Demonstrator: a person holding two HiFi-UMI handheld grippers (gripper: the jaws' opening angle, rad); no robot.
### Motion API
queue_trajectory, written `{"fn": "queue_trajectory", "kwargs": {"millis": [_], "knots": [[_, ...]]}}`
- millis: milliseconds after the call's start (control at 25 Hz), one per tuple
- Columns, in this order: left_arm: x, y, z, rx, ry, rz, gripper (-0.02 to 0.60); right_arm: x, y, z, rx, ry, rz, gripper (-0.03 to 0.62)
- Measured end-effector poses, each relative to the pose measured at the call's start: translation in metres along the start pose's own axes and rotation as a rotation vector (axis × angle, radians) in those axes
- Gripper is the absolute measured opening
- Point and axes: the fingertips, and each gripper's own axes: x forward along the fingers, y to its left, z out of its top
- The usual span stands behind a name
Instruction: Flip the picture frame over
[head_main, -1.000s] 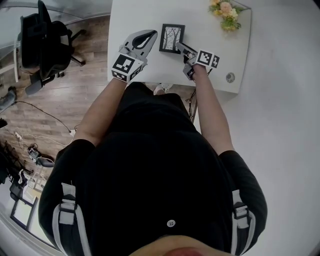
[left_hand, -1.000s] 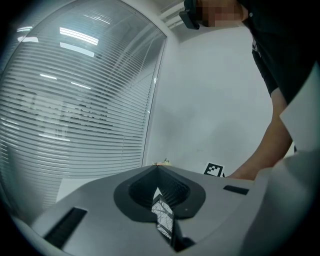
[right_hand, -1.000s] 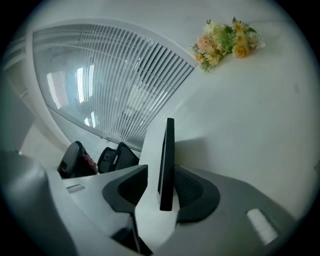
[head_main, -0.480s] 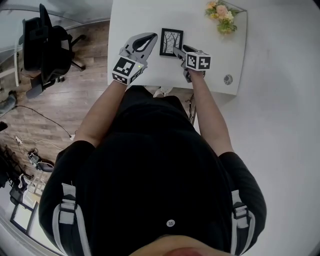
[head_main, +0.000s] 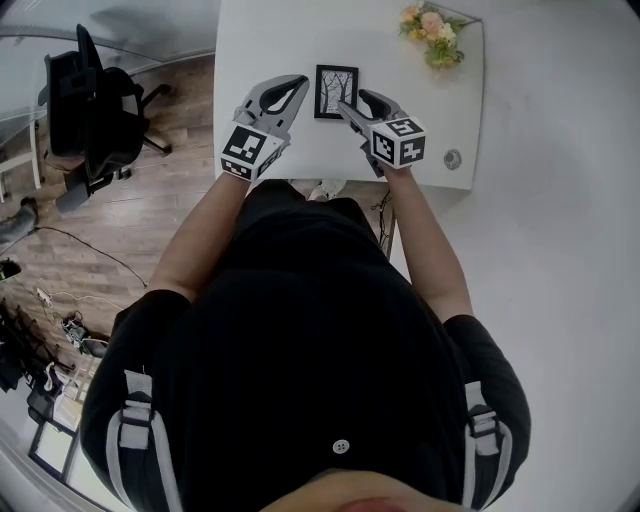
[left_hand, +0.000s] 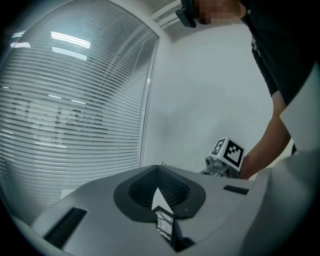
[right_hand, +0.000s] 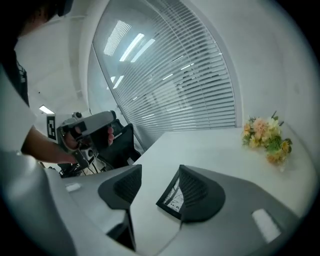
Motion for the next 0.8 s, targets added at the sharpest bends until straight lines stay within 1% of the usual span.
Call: {"fn": "queue_trajectory", "kwargs": {"millis": [160, 320, 440, 600, 800], "knots": [[-0.002, -0.003, 0.007, 0.016, 0.001, -0.011, 0.005, -0.019, 0.016, 0.019, -0.027, -0.057, 0.023, 0.239], [-0.005, -0.011, 0.022, 0.035, -0.024, -0.034, 0.005, -0.042, 0.031, 0.043, -0.057, -0.137, 0.031, 0.225], [-0.007, -0.017, 0.035, 0.043, -0.04, -0.054, 0.005, -0.057, 0.04, 0.065, -0.105, -0.2, 0.023, 0.198], [-0.009, -0.027, 0.049, 0.047, -0.043, -0.077, 0.005, -0.078, 0.052, 0.093, -0.174, -0.285, 0.008, 0.179], [-0.011, -0.031, 0.061, 0.054, -0.06, -0.086, 0.005, -0.094, 0.069, 0.119, -0.242, -0.363, 0.006, 0.156]]}}
